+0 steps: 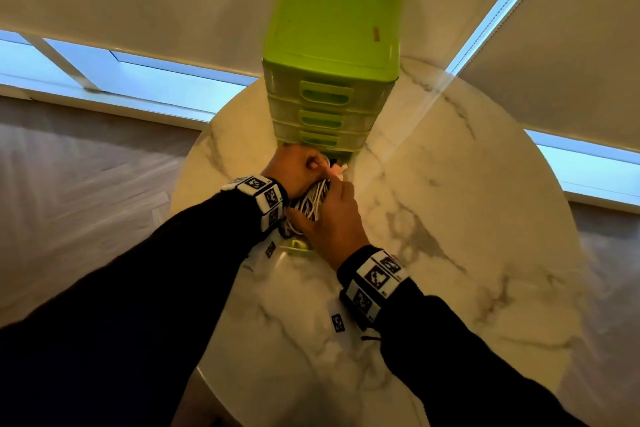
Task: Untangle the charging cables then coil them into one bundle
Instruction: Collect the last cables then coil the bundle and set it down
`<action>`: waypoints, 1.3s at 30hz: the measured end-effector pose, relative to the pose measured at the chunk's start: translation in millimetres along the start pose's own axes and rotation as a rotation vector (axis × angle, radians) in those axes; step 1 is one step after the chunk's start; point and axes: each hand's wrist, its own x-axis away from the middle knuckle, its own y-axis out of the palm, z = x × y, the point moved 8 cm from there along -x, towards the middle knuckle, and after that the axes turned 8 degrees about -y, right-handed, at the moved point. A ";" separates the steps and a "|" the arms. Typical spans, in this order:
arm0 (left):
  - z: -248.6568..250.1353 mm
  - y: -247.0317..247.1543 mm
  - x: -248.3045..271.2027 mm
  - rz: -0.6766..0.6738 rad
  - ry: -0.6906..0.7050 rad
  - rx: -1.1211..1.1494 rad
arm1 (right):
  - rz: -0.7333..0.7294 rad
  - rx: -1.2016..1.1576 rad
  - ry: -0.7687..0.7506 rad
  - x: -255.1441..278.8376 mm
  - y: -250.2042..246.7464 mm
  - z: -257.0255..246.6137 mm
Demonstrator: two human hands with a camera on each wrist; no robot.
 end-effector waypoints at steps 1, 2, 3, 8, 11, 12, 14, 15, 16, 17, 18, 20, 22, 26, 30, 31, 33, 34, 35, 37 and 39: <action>-1.9 -1.1 0.4 -0.025 -0.002 -0.028 | 0.007 0.051 -0.039 3.0 3.8 -1.6; -5.7 -2.1 -0.1 -0.060 -0.018 -0.035 | 0.003 0.135 -0.085 6.1 7.4 -5.4; -12.5 -3.0 -0.6 -0.108 -0.061 0.007 | 0.001 0.240 -0.141 8.1 12.3 -7.0; -29.8 -29.9 6.2 -0.093 -0.059 0.179 | -0.282 0.513 -0.037 14.6 35.5 11.4; -14.5 -43.6 23.9 0.073 0.351 -0.213 | -0.330 0.596 -0.044 7.1 37.4 12.1; -14.0 -37.4 28.1 0.034 0.424 -0.305 | -0.343 0.603 -0.048 6.1 36.6 11.7; -24.0 -18.1 28.7 -0.081 0.434 -0.469 | -0.337 0.609 -0.066 6.6 36.0 13.0; -26.9 -10.0 29.1 -0.120 0.426 -0.537 | -0.306 0.598 -0.080 6.6 34.6 12.5; -28.9 -3.2 28.8 -0.138 0.421 -0.596 | -0.259 0.575 -0.098 6.6 33.1 11.6; -29.8 2.9 29.0 -0.150 0.421 -0.650 | -0.200 0.541 -0.121 6.5 32.0 11.6; -30.1 7.3 29.5 -0.163 0.418 -0.695 | -0.140 0.500 -0.152 7.4 31.1 10.9; -27.6 10.7 29.1 -0.161 0.450 -0.773 | -0.031 0.460 -0.269 12.2 31.3 6.3; -26.3 12.4 29.1 -0.166 0.525 -0.895 | 0.010 0.450 -0.397 20.3 37.5 4.9; -26.0 14.2 27.5 -0.141 0.680 -1.161 | -0.165 0.442 -0.464 34.6 47.3 9.8; -31.0 1.6 20.4 -0.327 0.565 -0.920 | -0.360 0.656 -0.490 40.1 54.6 17.0; -30.7 -5.2 17.1 -0.376 0.517 -0.784 | -0.355 0.662 -0.492 38.8 54.4 18.8; -27.2 -17.7 10.0 -0.365 0.469 -0.581 | -0.334 0.637 -0.499 34.4 49.0 18.3; -27.1 -19.0 6.8 -0.360 0.465 -0.571 | -0.336 0.623 -0.502 31.7 46.7 17.6; -26.5 -16.8 5.9 -0.371 0.463 -0.603 | -0.340 0.612 -0.513 29.4 45.1 15.9; -28.7 -8.7 6.2 -0.403 0.438 -0.696 | -0.357 0.612 -0.575 27.1 47.4 6.0; -24.0 -8.9 6.6 -0.342 0.455 -0.631 | -0.388 0.602 -0.618 27.9 54.1 -4.0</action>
